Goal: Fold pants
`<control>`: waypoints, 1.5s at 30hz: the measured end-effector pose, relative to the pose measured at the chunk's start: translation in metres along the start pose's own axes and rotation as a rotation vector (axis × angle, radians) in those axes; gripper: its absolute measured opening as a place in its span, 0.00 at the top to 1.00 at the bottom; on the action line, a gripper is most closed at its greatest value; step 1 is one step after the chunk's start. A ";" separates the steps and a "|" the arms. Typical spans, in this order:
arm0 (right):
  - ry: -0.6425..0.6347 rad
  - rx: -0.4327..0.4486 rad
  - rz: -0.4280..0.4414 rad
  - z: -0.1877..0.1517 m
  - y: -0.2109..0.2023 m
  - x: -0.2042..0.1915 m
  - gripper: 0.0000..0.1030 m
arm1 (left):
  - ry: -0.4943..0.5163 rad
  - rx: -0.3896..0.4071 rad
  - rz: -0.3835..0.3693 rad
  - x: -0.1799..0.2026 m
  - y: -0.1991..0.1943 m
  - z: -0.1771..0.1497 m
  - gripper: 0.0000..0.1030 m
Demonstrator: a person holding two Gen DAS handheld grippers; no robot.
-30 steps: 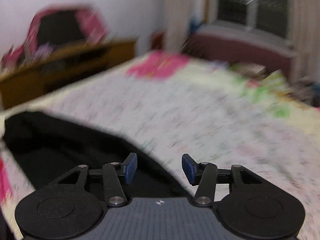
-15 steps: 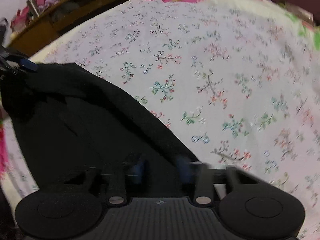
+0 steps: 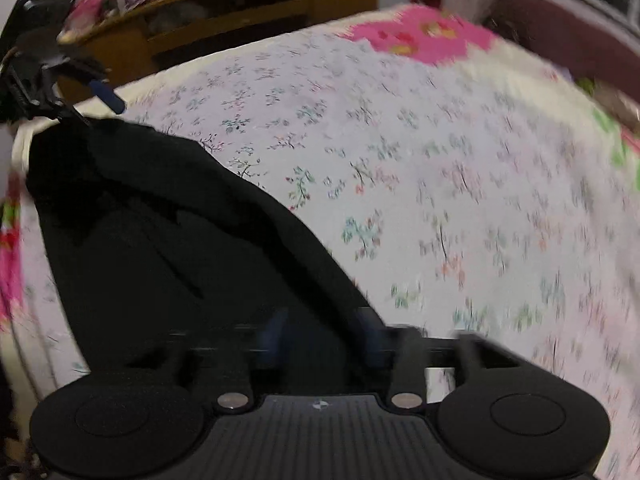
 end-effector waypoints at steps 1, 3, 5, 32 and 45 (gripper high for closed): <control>-0.007 -0.008 0.029 0.001 0.007 -0.001 0.50 | 0.004 -0.015 -0.002 -0.002 0.006 -0.001 0.31; -0.021 -0.039 0.062 0.003 0.022 -0.001 0.42 | 0.018 -0.030 0.007 -0.008 0.012 0.001 0.31; -0.061 -0.058 0.066 0.006 0.031 0.000 0.42 | 0.013 -0.028 0.023 -0.018 0.015 0.008 0.31; -0.116 0.008 -0.100 0.076 -0.051 0.007 1.00 | 0.148 -0.084 0.120 -0.001 -0.023 0.034 0.78; -0.330 -0.265 -0.083 -0.111 -0.038 -0.142 0.85 | 0.493 -0.354 0.180 0.095 0.002 -0.132 0.71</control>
Point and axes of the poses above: each gripper's, at about its wrist camera, not at the fingertips, and y roughly the way its jaws point, x to its right, z to its top, the point moved 7 cm from there along y, roughly the way its jaws point, and after that the axes turned 11 degrees about x, right-handed, at the moved point
